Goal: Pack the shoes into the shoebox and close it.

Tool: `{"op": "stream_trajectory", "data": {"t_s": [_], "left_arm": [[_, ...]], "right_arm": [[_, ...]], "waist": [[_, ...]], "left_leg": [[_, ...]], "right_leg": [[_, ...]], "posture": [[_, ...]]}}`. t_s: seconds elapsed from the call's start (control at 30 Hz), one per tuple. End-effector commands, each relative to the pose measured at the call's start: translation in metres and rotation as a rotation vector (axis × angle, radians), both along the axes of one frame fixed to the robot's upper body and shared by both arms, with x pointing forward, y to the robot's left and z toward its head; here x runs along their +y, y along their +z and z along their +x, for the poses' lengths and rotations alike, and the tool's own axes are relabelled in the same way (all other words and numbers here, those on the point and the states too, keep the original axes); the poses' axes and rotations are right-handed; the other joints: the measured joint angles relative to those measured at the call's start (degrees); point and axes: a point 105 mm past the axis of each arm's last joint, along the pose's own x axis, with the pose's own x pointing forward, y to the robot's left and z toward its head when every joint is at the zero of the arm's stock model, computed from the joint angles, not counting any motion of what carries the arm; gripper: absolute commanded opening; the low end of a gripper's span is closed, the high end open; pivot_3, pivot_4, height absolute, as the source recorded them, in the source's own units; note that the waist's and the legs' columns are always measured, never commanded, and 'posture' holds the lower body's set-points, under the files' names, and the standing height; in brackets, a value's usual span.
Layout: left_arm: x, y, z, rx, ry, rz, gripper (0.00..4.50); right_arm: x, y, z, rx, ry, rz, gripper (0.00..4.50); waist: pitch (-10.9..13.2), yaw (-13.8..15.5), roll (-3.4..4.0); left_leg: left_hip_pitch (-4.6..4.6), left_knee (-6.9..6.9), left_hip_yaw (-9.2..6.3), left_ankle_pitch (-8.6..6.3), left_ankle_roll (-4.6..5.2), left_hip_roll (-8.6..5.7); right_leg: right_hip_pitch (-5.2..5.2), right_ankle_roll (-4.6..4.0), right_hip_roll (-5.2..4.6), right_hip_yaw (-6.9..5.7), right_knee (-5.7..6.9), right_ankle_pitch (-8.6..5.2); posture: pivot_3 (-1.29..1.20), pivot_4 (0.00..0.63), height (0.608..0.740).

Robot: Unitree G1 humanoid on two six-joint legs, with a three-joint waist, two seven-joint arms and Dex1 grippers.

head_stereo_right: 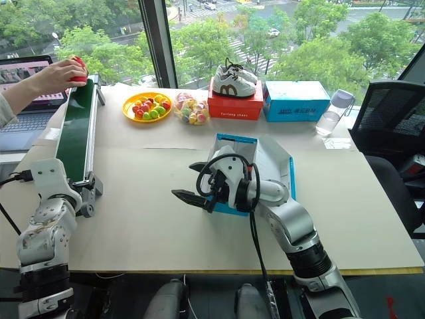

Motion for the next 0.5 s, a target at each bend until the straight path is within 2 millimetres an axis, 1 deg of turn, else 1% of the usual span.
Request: {"op": "stream_trajectory", "data": {"t_s": [0.03, 0.17, 0.4, 0.5], "left_arm": [[0.006, 0.016, -0.004, -0.087, 0.04, 0.019, 4.5], [0.005, 0.016, -0.006, -0.117, 0.048, 0.0, 4.5], [0.005, 0.006, -0.01, -0.11, 0.073, -0.016, 4.5], [0.004, 0.005, -0.01, -0.106, 0.068, -0.016, 4.5]], "right_arm": [[-0.003, 0.011, 0.002, -0.056, -0.025, 0.026, 4.47], [-0.005, 0.01, 0.003, -0.042, -0.04, 0.042, 4.47], [-0.009, 0.007, 0.01, -0.015, -0.096, 0.058, 4.47], [-0.011, 0.007, 0.011, -0.013, -0.111, 0.063, 4.47]], "waist": [[0.0, 0.02, 0.0], [-0.01, -0.02, -0.01], [-0.01, -0.02, -0.02], [-0.01, -0.02, -0.02]], "left_leg": [[0.0, -0.01, 0.0, 0.0, 0.0, 0.0], [0.0, 0.0, 0.0, 0.0, 0.0, 0.0], [0.01, 0.01, 0.0, 0.01, 0.01, 0.0], [0.0, 0.01, 0.0, 0.01, 0.01, 0.0]], "right_leg": [[0.0, 0.0, 0.0, 0.0, 0.0, 0.0], [0.0, 0.0, 0.0, 0.0, 0.01, 0.0], [0.01, 0.0, 0.0, 0.0, 0.02, 0.0], [0.0, 0.0, 0.0, 0.0, 0.02, 0.0]], "posture": [[0.0, 0.15, 0.739], [0.0, 0.15, 0.739], [0.0, 0.15, 0.739], [0.0, 0.15, 0.739]]}}
